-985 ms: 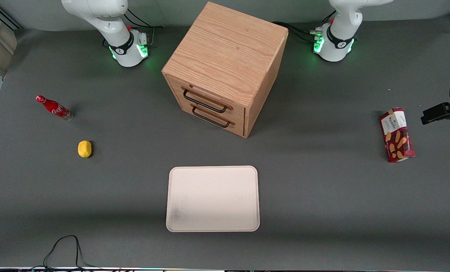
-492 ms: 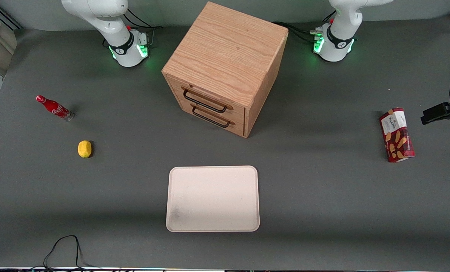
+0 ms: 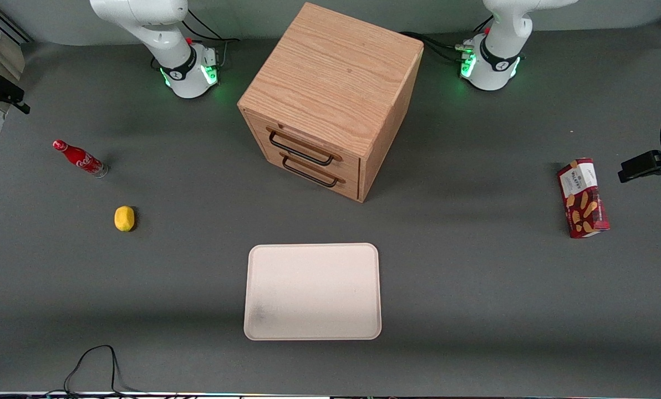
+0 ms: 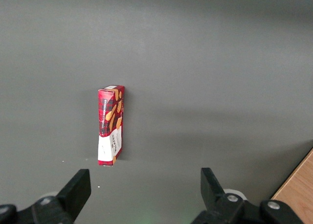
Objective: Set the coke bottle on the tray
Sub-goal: 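Lower the open right gripper over the bottle's cap end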
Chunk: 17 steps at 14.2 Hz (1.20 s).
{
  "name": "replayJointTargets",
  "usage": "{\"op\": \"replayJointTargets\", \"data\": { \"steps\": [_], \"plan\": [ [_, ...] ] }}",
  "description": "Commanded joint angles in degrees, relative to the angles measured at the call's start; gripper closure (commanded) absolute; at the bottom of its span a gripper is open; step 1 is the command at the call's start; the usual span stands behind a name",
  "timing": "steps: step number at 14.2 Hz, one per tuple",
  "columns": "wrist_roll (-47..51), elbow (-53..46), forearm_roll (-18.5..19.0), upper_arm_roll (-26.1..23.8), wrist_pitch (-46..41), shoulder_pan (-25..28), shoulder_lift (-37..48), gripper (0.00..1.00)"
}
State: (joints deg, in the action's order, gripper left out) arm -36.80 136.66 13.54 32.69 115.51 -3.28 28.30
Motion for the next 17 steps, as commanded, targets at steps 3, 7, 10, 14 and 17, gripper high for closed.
{"op": "replayJointTargets", "data": {
  "steps": [3,7,10,14,17],
  "plan": [
    [-2.8,5.0,1.0,3.3,10.2,0.3,-5.0,0.0],
    [-2.8,6.5,0.4,3.3,12.6,0.1,-8.5,0.0],
    [-3.2,8.4,0.4,3.4,16.1,0.0,-10.7,0.0],
    [-3.4,9.7,0.3,3.6,19.2,-0.3,-13.7,0.0],
    [-3.5,10.8,-0.4,3.6,20.5,-1.1,-14.6,0.0]
  ]
}}
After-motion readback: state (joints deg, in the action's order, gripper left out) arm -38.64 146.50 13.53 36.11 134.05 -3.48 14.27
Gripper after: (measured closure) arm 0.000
